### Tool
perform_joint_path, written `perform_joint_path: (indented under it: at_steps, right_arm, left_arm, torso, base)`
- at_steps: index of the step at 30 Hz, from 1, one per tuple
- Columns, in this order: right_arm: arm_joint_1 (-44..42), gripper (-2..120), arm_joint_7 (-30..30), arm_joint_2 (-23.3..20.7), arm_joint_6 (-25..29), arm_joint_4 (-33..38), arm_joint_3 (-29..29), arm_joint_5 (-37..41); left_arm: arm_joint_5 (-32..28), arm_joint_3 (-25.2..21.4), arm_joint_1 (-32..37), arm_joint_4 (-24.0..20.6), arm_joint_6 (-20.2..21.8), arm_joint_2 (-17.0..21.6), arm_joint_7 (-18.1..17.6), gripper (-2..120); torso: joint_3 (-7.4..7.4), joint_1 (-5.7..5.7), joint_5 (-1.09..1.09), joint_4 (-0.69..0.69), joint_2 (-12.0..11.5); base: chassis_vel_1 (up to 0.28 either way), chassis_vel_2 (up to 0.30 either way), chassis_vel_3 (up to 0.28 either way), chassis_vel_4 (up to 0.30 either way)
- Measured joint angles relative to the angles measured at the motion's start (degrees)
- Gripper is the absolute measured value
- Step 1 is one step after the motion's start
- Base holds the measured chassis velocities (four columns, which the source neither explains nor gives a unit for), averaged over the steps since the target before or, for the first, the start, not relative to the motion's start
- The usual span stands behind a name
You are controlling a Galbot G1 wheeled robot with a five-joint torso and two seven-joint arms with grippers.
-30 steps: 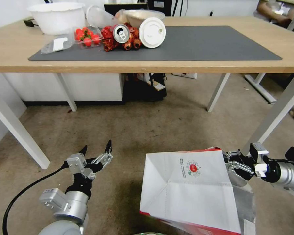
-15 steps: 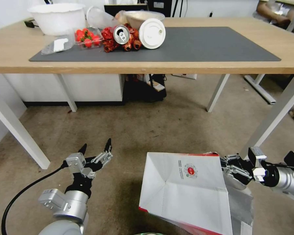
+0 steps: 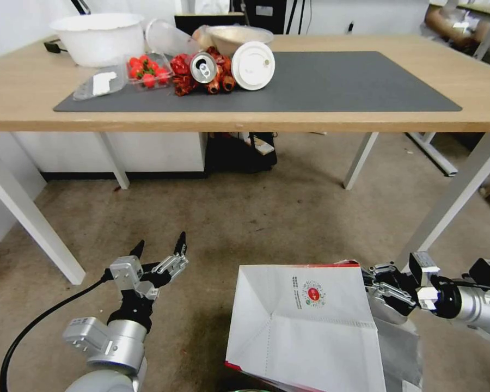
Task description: Pick up the food delivery bag from the floor and place it on the table.
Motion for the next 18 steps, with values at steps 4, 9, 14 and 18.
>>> perform_joint_path:
  at_steps: [4, 9, 14, 18]
  right_arm:
    - [0.1, 0, 0.1, -0.2, 0.0, 0.0, 0.0, 0.0]
    - [-0.1, 0, 0.1, -0.2, 0.1, 0.0, 0.1, 0.1]
    - [-0.2, 0, 0.1, -0.2, 0.1, 0.1, 0.2, 0.1]
    - [0.0, 0, 0.2, -0.1, 0.1, 0.2, 0.0, 0.1]
  left_arm:
    - [0.2, 0.1, 0.0, 0.0, 0.2, -0.1, 0.0, 100]
    - [0.3, 0.1, -0.1, 0.0, 0.2, 0.0, -0.1, 100]
    - [0.8, 0.0, -0.1, 0.1, 0.4, 0.1, 0.1, 100]
    - [1.0, 0.0, -0.2, 0.3, 0.4, 0.1, 0.1, 100]
  torso:
    - [1.22, 0.21, 0.0, 0.0, 1.4]
    - [2.02, 0.37, 0.0, 0.0, 2.4]
    - [2.98, 0.61, 0.0, 0.0, 3.6]
    - [3.84, 0.87, 0.0, 0.0, 4.7]
  base:
    - [0.0, 0.0, 0.0, 0.0]
    - [0.0, 0.0, 0.0, 0.0]
    - [0.0, 0.0, 0.0, 0.0]
    - [0.0, 0.0, 0.0, 0.0]
